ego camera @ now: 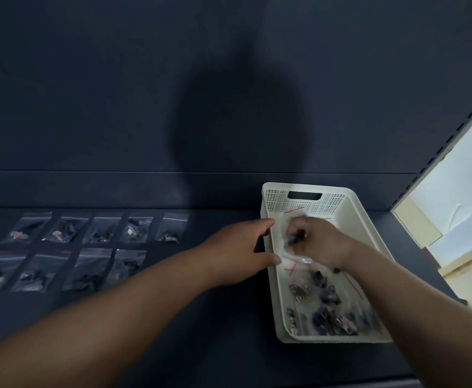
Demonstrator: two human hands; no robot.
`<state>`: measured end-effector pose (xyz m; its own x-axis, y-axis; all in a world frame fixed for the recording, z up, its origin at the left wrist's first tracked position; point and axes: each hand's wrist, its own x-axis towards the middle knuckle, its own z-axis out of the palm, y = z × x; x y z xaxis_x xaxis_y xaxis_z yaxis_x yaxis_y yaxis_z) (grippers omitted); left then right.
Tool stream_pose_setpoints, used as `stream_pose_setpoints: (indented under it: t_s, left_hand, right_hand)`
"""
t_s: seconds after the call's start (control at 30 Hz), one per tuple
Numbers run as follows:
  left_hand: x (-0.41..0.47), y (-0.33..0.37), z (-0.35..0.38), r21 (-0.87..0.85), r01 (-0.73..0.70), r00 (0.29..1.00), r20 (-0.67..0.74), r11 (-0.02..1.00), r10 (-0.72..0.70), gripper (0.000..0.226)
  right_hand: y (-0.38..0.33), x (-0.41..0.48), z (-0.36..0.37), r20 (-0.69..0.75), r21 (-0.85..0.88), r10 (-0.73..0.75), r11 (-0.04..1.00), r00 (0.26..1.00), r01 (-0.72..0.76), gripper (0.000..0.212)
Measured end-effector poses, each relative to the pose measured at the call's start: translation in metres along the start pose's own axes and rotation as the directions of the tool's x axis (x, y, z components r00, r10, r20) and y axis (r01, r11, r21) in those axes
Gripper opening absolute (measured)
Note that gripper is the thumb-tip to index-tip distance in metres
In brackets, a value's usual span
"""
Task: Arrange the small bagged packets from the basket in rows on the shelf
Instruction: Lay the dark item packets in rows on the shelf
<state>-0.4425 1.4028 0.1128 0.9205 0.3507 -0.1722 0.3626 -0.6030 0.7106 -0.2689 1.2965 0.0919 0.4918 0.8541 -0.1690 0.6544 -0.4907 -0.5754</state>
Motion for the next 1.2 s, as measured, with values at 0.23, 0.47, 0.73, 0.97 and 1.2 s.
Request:
stream_pose_setpoints:
  t_s: [0.23,0.47,0.73,0.97,1.2]
  left_hand:
    - [0.001,0.024,-0.014,-0.243,-0.011,0.985,-0.168,0.970,-0.031,0.072]
    - [-0.022,0.033,-0.037,-0.660,0.012,0.969,-0.177,0.751,-0.171,0.014]
    - [-0.056,-0.012,-0.072,-0.811,0.097,0.948,-0.101,0.576,-0.302,0.024]
    - [-0.090,-0.049,-0.102,-0.900,0.265,0.897,0.099,0.346,-0.430,0.019]
    - [-0.104,-0.067,-0.110,-0.786,0.314,0.892,0.052,0.533,-0.450,0.013]
  right_hand:
    - [-0.043,-0.023,-0.043,0.022,0.802,0.085,0.593,0.996,-0.068,0.018]
    - [-0.102,-0.027,-0.024,0.100,0.845,0.030,0.526,0.995,-0.101,0.019]
    - [-0.146,-0.025,0.017,0.146,0.898,0.032,0.415,0.989,-0.146,0.011]
    - [-0.180,-0.025,0.050,0.231,0.971,0.031,0.060,0.972,-0.232,0.008]
    - [-0.202,-0.024,0.074,0.262,0.944,0.048,0.197,0.964,-0.266,0.020]
